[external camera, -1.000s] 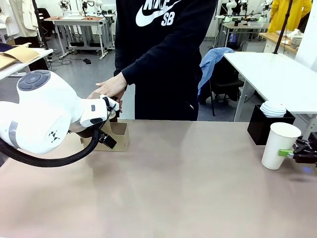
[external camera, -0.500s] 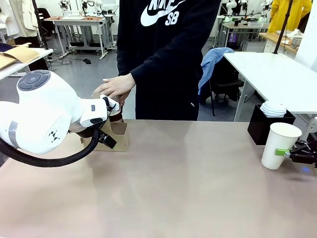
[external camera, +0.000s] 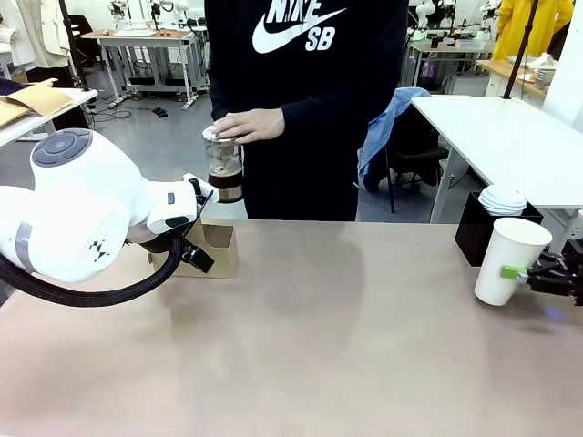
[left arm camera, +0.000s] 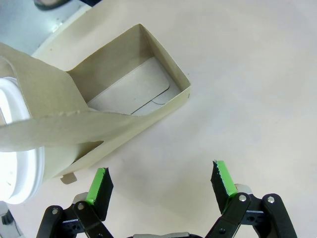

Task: Pour a drink into a cup and package it in a carrier.
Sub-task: Pick up the 600 ml Paper Cup and place it in the middle top area of the table.

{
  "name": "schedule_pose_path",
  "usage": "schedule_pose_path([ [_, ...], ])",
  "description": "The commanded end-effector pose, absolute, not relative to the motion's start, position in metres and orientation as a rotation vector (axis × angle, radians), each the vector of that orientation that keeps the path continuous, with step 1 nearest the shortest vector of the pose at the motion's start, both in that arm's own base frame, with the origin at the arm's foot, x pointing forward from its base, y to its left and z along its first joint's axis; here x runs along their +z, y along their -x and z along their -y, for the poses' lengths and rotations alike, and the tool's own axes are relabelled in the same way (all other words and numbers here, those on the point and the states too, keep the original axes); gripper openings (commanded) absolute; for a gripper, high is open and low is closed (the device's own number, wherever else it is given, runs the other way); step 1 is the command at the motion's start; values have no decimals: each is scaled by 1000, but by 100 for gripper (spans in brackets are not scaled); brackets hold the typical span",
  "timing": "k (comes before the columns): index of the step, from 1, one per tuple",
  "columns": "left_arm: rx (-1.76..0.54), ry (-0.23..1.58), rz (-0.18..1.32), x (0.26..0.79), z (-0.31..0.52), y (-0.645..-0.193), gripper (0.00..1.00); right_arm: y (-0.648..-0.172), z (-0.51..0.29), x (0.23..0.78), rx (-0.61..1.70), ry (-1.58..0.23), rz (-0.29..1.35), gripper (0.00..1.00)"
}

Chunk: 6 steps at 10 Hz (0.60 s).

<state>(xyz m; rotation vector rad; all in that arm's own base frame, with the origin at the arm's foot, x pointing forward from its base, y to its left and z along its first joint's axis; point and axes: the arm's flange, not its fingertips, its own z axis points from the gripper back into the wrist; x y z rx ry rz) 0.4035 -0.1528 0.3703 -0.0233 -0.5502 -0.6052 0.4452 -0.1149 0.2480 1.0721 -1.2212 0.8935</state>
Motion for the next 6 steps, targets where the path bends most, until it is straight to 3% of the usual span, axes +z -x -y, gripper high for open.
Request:
schedule_pose_path([
  [1, -604, 25, 550, 370, 152, -403, 100, -428, 60, 286, 688, -980, 1291, 80],
  [6, -604, 25, 550, 370, 152, -403, 100, -475, -73, 335, 599, -853, 1360, 80],
])
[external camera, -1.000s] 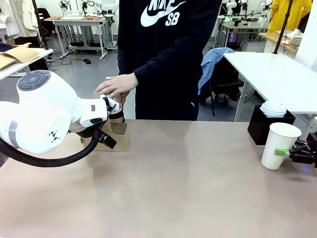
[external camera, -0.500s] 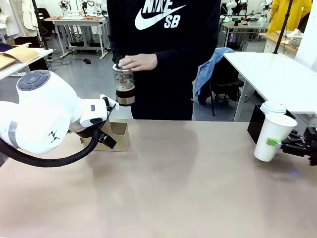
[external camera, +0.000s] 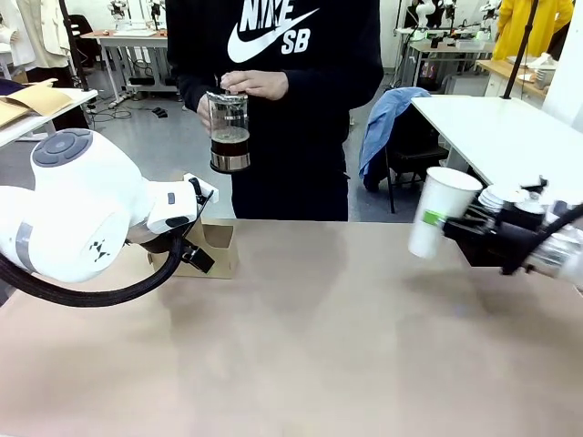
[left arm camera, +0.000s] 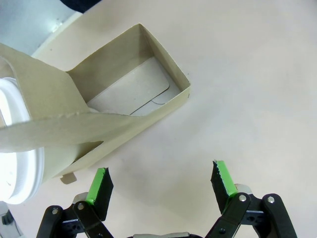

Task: Pour a drink into a cup and package it in a carrier.
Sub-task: Pick up the 600 ml Paper Cup and place it in the middle top area of the table.

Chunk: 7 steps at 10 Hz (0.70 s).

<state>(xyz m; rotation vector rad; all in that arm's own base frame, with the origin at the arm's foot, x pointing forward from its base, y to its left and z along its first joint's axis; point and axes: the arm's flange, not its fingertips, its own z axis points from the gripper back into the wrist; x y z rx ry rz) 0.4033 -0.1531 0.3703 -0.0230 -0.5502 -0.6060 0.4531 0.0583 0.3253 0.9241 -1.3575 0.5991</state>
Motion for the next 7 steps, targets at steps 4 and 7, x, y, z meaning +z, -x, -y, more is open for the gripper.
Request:
schedule_pose_path([
  [4, -604, 25, 550, 370, 152, -403, 100, -544, -125, 333, 620, -800, 1335, 80],
  [7, -604, 25, 550, 370, 152, -403, 100, -580, -130, 310, 637, -801, 1322, 80],
])
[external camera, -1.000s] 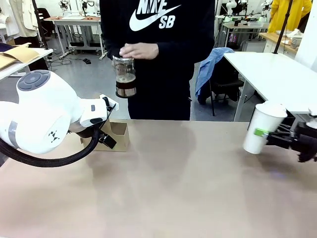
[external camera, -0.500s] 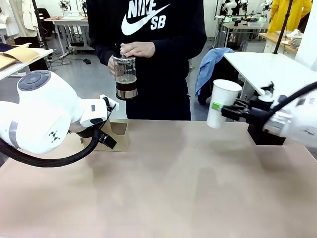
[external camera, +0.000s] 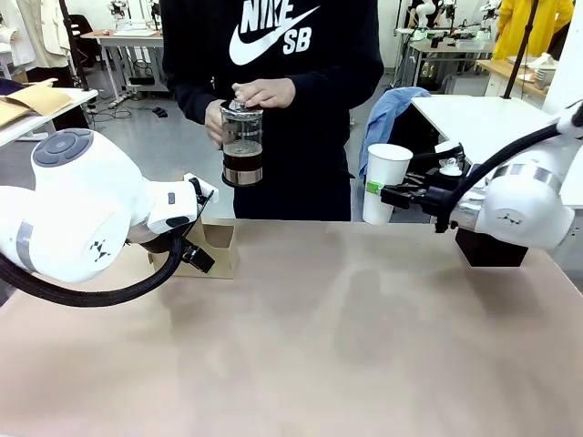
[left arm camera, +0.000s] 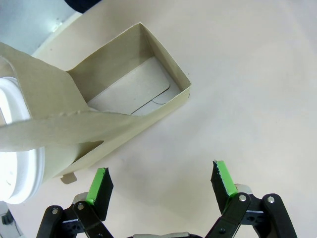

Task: Pour a drink into a cup and package it in a carrier.
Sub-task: Pick up the 600 ml Paper Cup and place it in the middle top area of the table, then when a person places the Paper Cup Lid on the 600 ml Paper Cup , lift the 600 ml Paper Cup.

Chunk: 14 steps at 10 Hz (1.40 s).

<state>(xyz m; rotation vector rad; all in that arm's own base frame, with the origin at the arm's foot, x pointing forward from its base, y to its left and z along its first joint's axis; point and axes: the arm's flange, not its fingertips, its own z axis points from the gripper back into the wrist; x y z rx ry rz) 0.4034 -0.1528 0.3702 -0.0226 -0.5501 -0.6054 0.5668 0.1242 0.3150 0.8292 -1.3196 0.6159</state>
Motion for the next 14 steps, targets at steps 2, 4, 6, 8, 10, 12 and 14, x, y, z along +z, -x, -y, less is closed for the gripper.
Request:
schedule_pose_path([
  [2, -604, 25, 550, 370, 152, -403, 100, -586, -129, 302, 665, -818, 1302, 80],
  [4, -604, 25, 550, 370, 152, -403, 100, -581, -126, 299, 626, -829, 1305, 80],
  [6, -604, 25, 550, 370, 152, -403, 100, -581, -126, 299, 626, -829, 1305, 80],
  [8, -604, 25, 550, 370, 152, -403, 100, -581, -126, 299, 626, -829, 1305, 80],
  [10, -604, 25, 550, 370, 152, -403, 100, -581, -126, 299, 626, -829, 1305, 80],
  [12, -604, 25, 550, 370, 152, -403, 100, -581, -126, 299, 626, -829, 1305, 80],
  [14, -604, 25, 550, 370, 152, -403, 100, -581, -126, 299, 626, -829, 1305, 80],
])
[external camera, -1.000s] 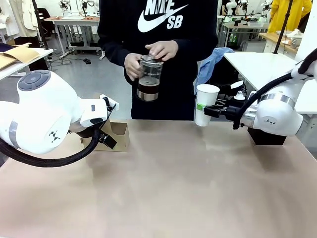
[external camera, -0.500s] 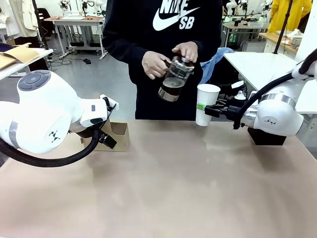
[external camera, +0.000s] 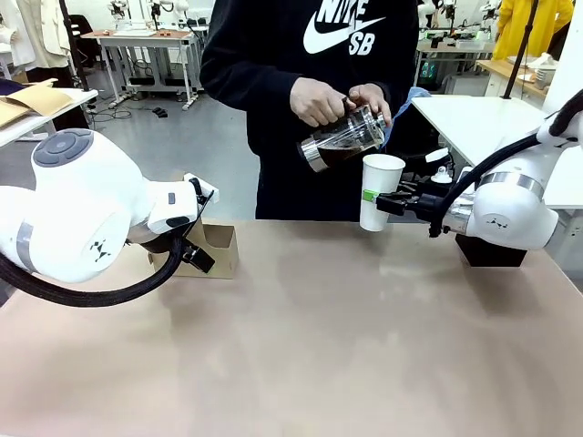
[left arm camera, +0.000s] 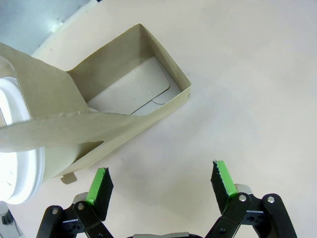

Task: Pour a drink into a cup and package it in a carrier.
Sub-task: When a person places the Paper Cup Lid on the 600 ml Paper Cup , lift the 600 ml Paper Cup.

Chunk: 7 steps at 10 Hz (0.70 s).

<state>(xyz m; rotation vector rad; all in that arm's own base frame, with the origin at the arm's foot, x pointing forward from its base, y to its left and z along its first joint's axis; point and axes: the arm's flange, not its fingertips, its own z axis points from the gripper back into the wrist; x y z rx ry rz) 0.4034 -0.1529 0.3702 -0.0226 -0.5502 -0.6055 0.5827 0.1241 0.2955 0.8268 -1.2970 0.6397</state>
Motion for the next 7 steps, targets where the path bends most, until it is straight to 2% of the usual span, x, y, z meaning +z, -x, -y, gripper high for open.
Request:
schedule_pose_path([
  [1, -604, 25, 550, 370, 152, -403, 100, -581, -126, 299, 626, -829, 1305, 80],
  [7, -604, 25, 550, 370, 152, -403, 100, -581, -126, 299, 626, -829, 1305, 80],
])
